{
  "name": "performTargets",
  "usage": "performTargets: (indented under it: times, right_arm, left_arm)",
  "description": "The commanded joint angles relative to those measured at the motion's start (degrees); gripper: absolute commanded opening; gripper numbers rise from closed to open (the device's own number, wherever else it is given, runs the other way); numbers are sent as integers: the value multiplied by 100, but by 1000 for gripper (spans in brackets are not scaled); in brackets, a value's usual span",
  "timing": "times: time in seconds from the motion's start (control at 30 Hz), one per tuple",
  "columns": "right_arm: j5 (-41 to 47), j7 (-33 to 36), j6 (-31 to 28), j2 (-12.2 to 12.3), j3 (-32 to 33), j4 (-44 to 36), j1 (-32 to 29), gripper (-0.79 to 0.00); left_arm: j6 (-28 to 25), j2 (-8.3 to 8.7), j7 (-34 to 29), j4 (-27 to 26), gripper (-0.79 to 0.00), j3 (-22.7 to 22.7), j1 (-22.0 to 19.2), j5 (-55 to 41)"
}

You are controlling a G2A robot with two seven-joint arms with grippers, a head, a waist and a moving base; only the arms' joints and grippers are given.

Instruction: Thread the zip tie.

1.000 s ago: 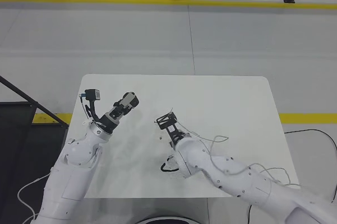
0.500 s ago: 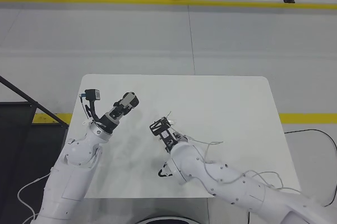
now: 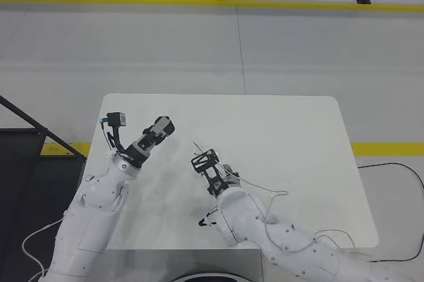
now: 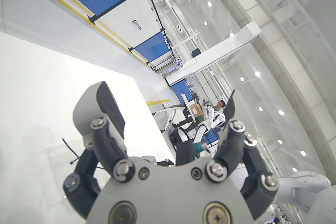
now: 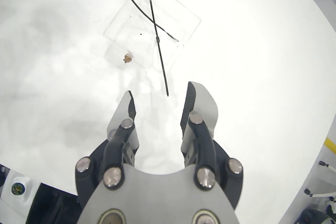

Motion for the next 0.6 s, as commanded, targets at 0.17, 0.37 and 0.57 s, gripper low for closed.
performTargets:
  times: [0.17,0.37,0.57]
  right_arm:
    - [-127,-1824,-364,503,1415,-1612,-1879,0]
    - [35,-4141,-864,842,2800,-2398,-3775,0]
    - [171,-4494,-930,901,3227,-2668,-4319,-1]
  left_arm:
    - [0,0,0,0,0,0,0,0]
    - [0,0,0,0,0,0,0,0]
    - [0,0,0,0,-1,0,0,0]
